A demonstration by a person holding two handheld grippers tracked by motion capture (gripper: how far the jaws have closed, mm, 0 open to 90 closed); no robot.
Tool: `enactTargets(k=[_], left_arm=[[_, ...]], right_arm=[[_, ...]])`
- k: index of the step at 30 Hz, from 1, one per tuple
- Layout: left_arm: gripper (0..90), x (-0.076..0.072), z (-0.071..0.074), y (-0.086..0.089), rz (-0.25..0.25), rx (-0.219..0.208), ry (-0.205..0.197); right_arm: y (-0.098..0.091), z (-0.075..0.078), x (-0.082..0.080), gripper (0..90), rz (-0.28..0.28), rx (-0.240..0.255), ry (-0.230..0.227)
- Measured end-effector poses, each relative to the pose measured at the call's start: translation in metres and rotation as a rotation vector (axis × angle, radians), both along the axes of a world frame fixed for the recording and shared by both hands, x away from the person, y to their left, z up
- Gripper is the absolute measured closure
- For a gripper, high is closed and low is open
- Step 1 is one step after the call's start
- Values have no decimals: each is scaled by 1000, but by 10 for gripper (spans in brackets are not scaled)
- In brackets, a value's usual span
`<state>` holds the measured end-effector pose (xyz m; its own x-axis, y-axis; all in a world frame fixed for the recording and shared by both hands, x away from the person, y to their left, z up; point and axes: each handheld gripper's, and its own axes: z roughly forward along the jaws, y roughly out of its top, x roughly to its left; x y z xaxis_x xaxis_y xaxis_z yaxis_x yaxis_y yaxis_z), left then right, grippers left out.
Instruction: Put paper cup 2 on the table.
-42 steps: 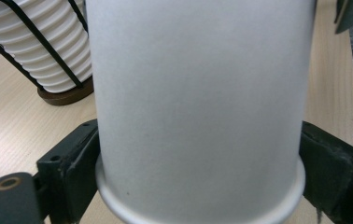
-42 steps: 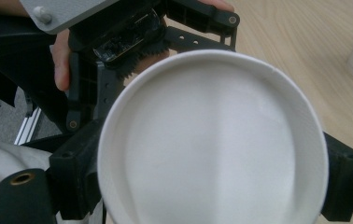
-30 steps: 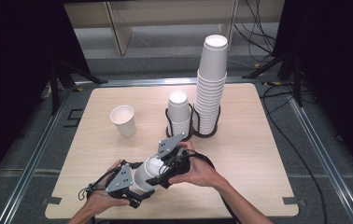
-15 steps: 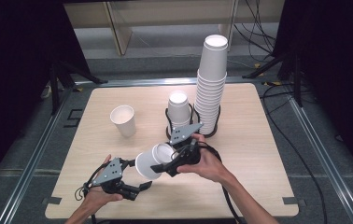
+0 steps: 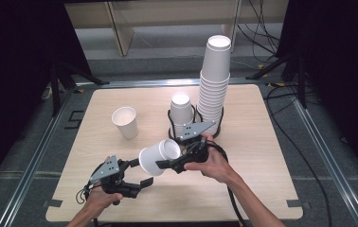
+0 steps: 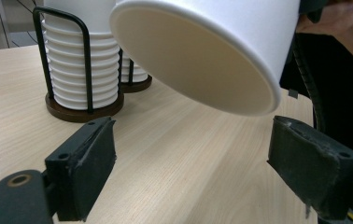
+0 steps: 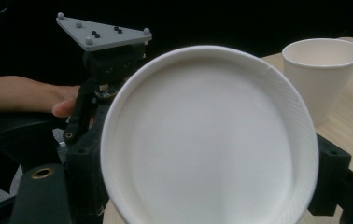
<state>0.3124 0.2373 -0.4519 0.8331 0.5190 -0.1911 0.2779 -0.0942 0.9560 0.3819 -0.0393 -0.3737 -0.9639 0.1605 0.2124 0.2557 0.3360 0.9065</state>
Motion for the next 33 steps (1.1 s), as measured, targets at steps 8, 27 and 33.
enactTargets(k=[8,27,33], left_arm=[[136,2,0,-3,-8,-38,31],[0,-3,4,-7,2,-21,-54],[0,-2,3,-9,-22,-47,-83]], right_arm=[[4,-5,1,224,35,24,4],[18,-16,-5,226,104,35,33],[19,-18,-5,226,114,33,55]])
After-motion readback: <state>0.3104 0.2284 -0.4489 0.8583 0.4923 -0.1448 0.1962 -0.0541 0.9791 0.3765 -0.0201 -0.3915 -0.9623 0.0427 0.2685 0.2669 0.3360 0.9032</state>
